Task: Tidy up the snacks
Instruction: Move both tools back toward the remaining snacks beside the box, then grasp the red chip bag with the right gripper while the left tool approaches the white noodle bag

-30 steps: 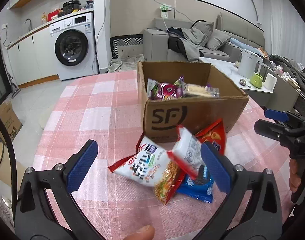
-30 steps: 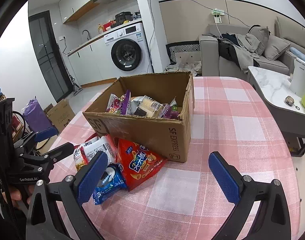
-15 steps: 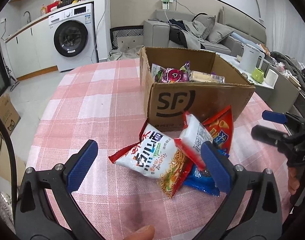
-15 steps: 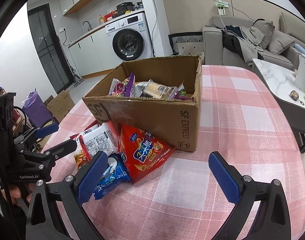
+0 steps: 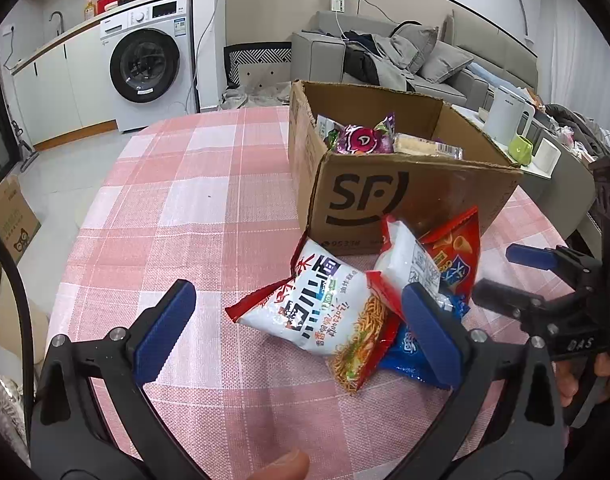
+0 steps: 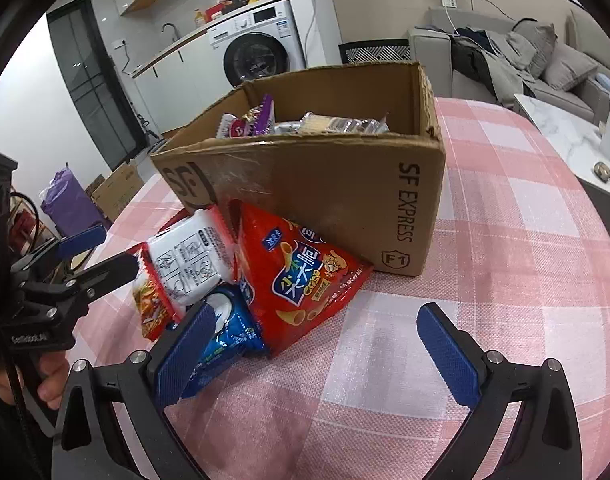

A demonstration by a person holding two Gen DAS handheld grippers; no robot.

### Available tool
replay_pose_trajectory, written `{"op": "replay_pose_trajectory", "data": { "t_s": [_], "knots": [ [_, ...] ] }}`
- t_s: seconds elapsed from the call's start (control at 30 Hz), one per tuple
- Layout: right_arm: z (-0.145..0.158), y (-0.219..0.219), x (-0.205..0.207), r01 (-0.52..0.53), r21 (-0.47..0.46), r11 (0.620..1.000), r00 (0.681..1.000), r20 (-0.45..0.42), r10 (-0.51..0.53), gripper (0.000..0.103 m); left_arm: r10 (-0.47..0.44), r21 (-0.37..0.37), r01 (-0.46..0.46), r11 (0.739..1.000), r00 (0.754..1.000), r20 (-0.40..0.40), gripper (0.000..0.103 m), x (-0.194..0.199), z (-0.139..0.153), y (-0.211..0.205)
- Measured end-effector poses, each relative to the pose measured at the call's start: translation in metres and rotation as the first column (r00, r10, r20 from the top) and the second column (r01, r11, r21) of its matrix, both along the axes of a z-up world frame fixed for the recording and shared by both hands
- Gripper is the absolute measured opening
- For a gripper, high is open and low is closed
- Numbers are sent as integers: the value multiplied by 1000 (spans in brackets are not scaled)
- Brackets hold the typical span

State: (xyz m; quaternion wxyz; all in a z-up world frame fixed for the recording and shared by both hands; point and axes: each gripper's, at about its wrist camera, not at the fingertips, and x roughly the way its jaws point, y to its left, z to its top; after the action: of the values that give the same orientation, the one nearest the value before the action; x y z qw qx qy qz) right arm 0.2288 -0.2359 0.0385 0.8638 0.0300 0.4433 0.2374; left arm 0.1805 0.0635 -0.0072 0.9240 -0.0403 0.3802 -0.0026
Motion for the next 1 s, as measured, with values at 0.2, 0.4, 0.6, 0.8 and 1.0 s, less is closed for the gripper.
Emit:
{"op": "replay_pose_trajectory", "data": {
  "t_s": [0.2, 0.4, 0.6, 0.8, 1.0],
  "knots": [
    [-9, 10, 10, -14, 2, 1000, 1000, -24, 14, 103, 3, -11, -3, 1000, 1000, -12, 102, 4, -6, 3],
    [-19, 21, 21, -7, -4, 1000, 999, -51, 7, 103, 5, -19, -6, 1000, 1000, -30, 102, 9, -13, 7],
    [-24, 22, 28, 58, -19, 998, 998, -35, -59, 102, 6, -33, -7, 999, 999, -38, 102, 12, -18, 10],
    [-22, 5, 31, 123, -25, 992, 992, -26, -124, 85, 6, -29, -7, 1000, 999, -45, 102, 12, -20, 9],
    [-23, -1, 34, 108, -26, 994, 993, -41, -109, 74, -1, -25, -1, 1000, 999, -51, 102, 12, -22, 6]
  ]
}}
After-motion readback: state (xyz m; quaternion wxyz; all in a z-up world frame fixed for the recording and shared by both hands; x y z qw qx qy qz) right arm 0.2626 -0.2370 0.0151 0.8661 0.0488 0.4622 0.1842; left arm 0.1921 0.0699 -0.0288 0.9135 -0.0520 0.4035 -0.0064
